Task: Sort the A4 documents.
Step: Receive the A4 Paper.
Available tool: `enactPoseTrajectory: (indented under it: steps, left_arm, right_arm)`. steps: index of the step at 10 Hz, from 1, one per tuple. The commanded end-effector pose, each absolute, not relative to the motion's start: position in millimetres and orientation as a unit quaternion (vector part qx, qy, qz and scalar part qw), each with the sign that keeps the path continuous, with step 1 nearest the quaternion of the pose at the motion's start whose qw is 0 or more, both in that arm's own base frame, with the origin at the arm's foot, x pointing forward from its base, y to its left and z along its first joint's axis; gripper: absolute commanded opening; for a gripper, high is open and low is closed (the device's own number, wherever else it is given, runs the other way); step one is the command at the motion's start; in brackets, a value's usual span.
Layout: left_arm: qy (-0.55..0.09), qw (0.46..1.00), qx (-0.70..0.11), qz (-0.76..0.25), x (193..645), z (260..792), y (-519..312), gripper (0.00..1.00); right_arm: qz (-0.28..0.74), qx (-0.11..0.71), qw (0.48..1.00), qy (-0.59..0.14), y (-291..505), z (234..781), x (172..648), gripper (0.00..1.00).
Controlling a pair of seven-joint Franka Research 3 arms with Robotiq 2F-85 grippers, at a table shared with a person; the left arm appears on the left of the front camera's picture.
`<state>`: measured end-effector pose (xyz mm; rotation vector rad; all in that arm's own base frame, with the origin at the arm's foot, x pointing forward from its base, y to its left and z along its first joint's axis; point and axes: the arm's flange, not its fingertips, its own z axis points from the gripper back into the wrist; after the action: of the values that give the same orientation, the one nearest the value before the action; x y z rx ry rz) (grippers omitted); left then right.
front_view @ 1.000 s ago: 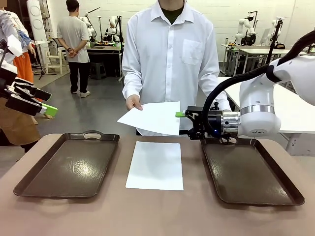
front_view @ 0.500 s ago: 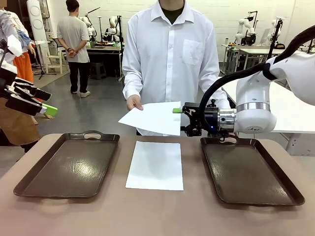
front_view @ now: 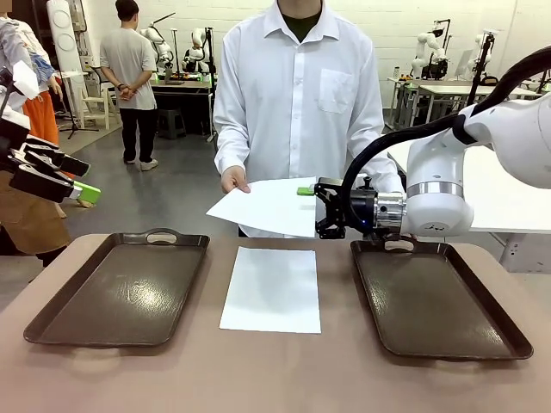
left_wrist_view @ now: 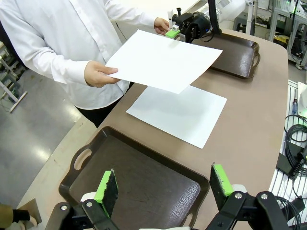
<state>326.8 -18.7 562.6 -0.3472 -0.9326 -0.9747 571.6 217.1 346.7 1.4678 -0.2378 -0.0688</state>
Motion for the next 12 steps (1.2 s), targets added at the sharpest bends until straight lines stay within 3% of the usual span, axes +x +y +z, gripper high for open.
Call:
enactPoseTrajectory:
  steps: [1, 4, 5, 6, 7, 8, 9, 10, 11, 12]
  left_arm:
    - [-0.431, 0.764, -0.163, -0.451, 329, 561, -18, 1.0]
    - [-0.431, 0.764, -0.163, -0.451, 329, 561, -18, 1.0]
    - [-0.431, 0.764, -0.163, -0.451, 329, 561, -18, 1.0]
    - [-0.431, 0.764, -0.163, -0.451, 329, 561, -18, 1.0]
    - [-0.431, 0.764, -0.163, -0.451, 329, 561, -18, 1.0]
    - [-0.431, 0.764, -0.163, -0.451, 329, 561, -18, 1.0]
    - [-0.431, 0.764, -0.163, -0.451, 329, 561, -18, 1.0]
    - [-0.431, 0.764, -0.163, -0.451, 329, 561, -18, 1.0]
    - [-0.431, 0.764, -0.163, -0.451, 329, 561, -18, 1.0]
    - [-0.431, 0.764, -0.163, -0.451, 329, 561, -18, 1.0]
  right_arm:
    - [-0.034, 0.682, 0.724, -0.103, 227, 350, 579, 1.0]
    - [-0.026, 0.686, 0.722, -0.087, 234, 347, 577, 1.0]
    - [-0.022, 0.685, 0.724, -0.08, 236, 346, 576, 0.84]
    - [-0.021, 0.684, 0.725, -0.075, 237, 346, 575, 0.82]
    - [-0.02, 0.685, 0.725, -0.073, 238, 345, 575, 0.65]
    - [-0.021, 0.684, 0.725, -0.072, 238, 345, 575, 0.63]
    - [-0.023, 0.683, 0.726, -0.072, 239, 345, 576, 0.46]
    - [-0.026, 0.682, 0.728, -0.074, 239, 344, 577, 0.44]
    - [-0.029, 0.682, 0.727, -0.077, 238, 344, 579, 0.27]
    - [-0.034, 0.681, 0.727, -0.079, 235, 342, 580, 0.25]
